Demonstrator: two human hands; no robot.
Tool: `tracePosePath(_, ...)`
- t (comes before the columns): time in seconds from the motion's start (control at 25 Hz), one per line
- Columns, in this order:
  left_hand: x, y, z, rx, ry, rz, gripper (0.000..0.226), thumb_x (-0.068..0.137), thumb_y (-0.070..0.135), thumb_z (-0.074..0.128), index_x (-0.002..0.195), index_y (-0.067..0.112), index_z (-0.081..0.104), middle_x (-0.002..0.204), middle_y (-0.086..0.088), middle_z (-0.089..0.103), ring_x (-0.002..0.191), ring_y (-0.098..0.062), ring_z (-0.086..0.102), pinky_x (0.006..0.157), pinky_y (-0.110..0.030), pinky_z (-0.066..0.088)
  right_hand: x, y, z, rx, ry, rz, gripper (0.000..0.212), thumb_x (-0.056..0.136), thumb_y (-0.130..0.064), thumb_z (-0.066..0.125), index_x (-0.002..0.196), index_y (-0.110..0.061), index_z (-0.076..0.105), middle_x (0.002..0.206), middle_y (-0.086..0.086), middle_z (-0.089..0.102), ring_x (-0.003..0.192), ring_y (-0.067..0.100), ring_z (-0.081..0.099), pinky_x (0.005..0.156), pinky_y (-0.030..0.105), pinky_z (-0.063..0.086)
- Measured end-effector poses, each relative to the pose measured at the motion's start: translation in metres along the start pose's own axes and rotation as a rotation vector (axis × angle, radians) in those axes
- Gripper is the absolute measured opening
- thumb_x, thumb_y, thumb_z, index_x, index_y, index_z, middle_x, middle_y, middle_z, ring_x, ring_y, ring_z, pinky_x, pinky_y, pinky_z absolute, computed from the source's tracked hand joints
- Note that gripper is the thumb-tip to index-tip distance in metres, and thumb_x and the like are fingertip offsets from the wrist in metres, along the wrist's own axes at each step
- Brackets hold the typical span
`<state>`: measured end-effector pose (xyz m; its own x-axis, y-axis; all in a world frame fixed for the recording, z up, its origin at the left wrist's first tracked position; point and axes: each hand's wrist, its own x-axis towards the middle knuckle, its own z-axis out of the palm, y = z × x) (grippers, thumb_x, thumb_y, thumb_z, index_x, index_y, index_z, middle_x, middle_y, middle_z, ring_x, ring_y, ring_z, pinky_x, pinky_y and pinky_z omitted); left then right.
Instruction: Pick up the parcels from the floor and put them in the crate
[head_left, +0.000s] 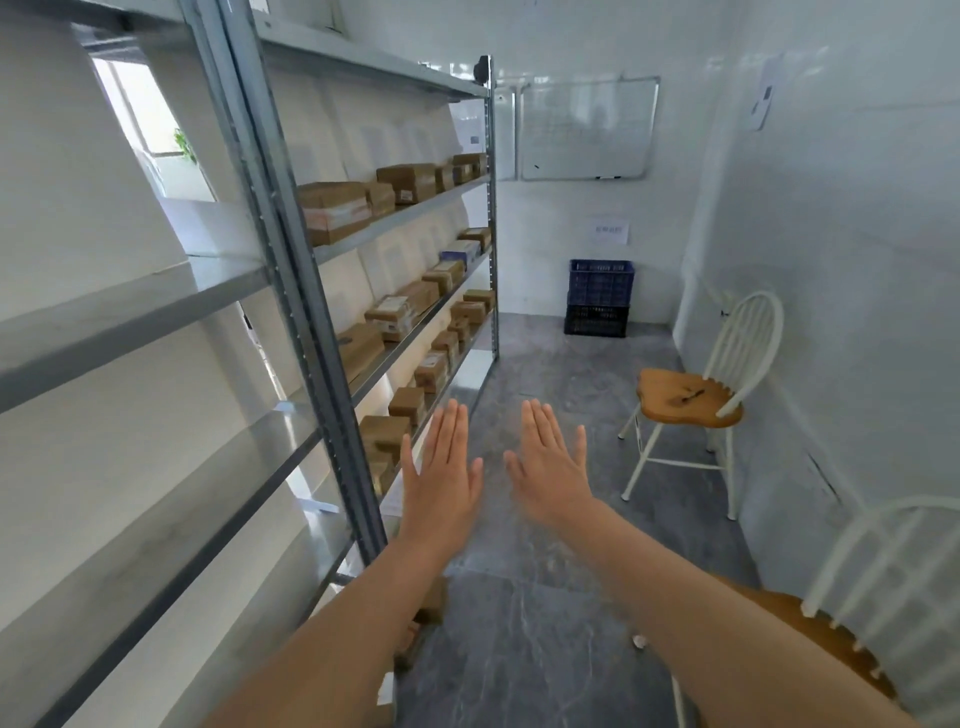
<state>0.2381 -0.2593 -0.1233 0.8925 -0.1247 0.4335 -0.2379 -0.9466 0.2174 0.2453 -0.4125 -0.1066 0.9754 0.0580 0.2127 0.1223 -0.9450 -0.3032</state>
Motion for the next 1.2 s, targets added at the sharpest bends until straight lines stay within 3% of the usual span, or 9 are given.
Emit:
tracePosePath(0.32,0.024,-0.02,0.045,0.069,-0.082,-0.075,0.064,0.104,0.041,0.025,0.155,0.025,-0.01,0.161,0.011,-0.018,0.141,-0.002,-0.031,0.121,-0.049,-0.005,0.037,0.015,0.04,0.074,-0.154,-0.029,0.067,0.105,-0.038,0.025,0.156,-0.014,-0.012,0.165,-0.002,-0.015,0.149,0.013,-0.019,0.118,0.052,-0.014)
tracePosePath(0.44,0.047,-0.043,0.051,0.069,-0.066,-0.093,0.064,0.104,0.04,0.026,0.156,0.024,-0.007,0.162,0.011,-0.015,0.143,-0.005,-0.026,0.12,-0.047,-0.008,0.063,0.006,0.049,0.068,-0.187,-0.039,0.067,0.105,-0.039,0.024,0.156,-0.014,-0.012,0.164,-0.002,-0.016,0.149,0.012,-0.019,0.119,0.052,-0.014)
tracePosePath(0.68,0.103,-0.1,0.073,0.079,-0.071,-0.123,0.063,0.104,0.041,0.022,0.155,0.024,-0.011,0.161,0.009,-0.018,0.145,-0.007,-0.024,0.117,-0.045,-0.013,0.138,-0.022,0.071,0.005,-0.176,-0.068,0.067,0.105,-0.04,0.022,0.156,-0.015,-0.012,0.165,-0.002,-0.015,0.149,0.013,-0.019,0.118,0.051,-0.015)
tracePosePath(0.84,0.143,-0.153,0.087,0.04,-0.099,-0.134,0.064,0.104,0.041,0.022,0.154,0.024,-0.013,0.16,0.009,-0.02,0.144,-0.007,-0.026,0.119,-0.047,-0.009,0.195,-0.052,0.098,-0.049,-0.176,-0.068,0.067,0.105,-0.04,0.023,0.156,-0.014,-0.011,0.165,-0.001,-0.014,0.149,0.013,-0.019,0.116,0.05,-0.017)
tracePosePath(1.04,0.164,-0.221,0.112,-0.02,-0.179,-0.158,0.061,0.105,0.04,0.021,0.155,0.022,-0.01,0.16,0.009,-0.019,0.14,-0.006,-0.028,0.117,-0.044,-0.012,0.243,-0.095,0.148,-0.029,-0.257,-0.015,0.066,0.104,-0.039,0.024,0.156,-0.015,-0.011,0.165,-0.003,-0.014,0.149,0.012,-0.018,0.117,0.051,-0.015)
tracePosePath(1.2,0.149,-0.271,0.146,-0.004,-0.289,-0.202,0.061,0.104,0.038,0.024,0.156,0.021,-0.004,0.164,0.006,-0.009,0.143,-0.007,-0.022,0.121,-0.047,-0.002,0.254,-0.117,0.193,-0.034,-0.322,-0.035,0.067,0.104,-0.039,0.024,0.156,-0.016,-0.011,0.165,-0.003,-0.013,0.15,0.012,-0.017,0.114,0.049,-0.017)
